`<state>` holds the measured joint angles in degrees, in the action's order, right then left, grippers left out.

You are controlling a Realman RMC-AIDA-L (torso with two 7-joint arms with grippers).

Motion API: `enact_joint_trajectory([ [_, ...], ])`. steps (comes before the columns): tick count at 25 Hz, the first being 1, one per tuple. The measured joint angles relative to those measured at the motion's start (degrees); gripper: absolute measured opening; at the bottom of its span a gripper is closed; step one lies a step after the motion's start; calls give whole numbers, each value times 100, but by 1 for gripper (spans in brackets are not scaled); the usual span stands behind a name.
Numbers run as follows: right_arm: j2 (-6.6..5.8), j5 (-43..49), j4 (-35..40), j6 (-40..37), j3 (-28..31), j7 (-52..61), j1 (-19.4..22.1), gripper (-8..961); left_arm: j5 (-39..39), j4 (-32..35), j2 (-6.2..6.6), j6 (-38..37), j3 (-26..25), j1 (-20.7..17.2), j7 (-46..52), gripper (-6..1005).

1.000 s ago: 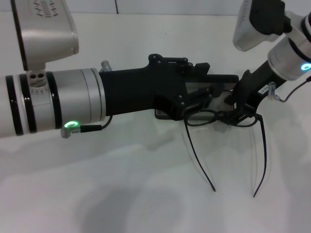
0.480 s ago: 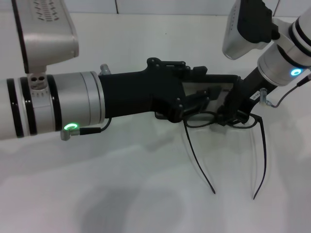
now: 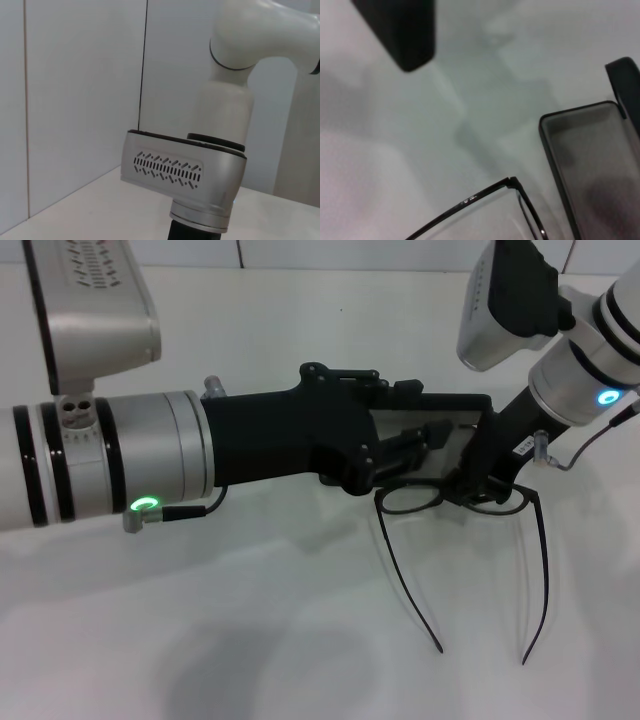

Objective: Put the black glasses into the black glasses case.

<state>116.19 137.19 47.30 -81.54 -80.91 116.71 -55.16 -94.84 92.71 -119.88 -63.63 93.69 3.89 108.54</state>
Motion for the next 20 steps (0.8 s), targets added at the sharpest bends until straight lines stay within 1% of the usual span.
enact_joint_trajectory([
  [6, 0, -29, 65, -20, -26, 0, 83, 139, 0, -8, 0, 0, 0, -9, 0, 362],
  [9, -1, -72, 319, -88, -29, -6, 290, 101, 0, -14, 0, 0, 0, -17, 0, 359],
  [13, -3, -218, 1022, -254, -30, 6, 802, 58, 2, -17, 0, 0, -6, -26, 0, 356],
  [18, -24, -514, 2152, -531, 27, 31, 1671, 58, 128, -26, 1, -2, -12, -19, -51, 351],
  [20, -41, -660, 2530, -581, 101, 23, 2012, 58, 329, -87, 3, -72, -36, -15, -213, 350],
])
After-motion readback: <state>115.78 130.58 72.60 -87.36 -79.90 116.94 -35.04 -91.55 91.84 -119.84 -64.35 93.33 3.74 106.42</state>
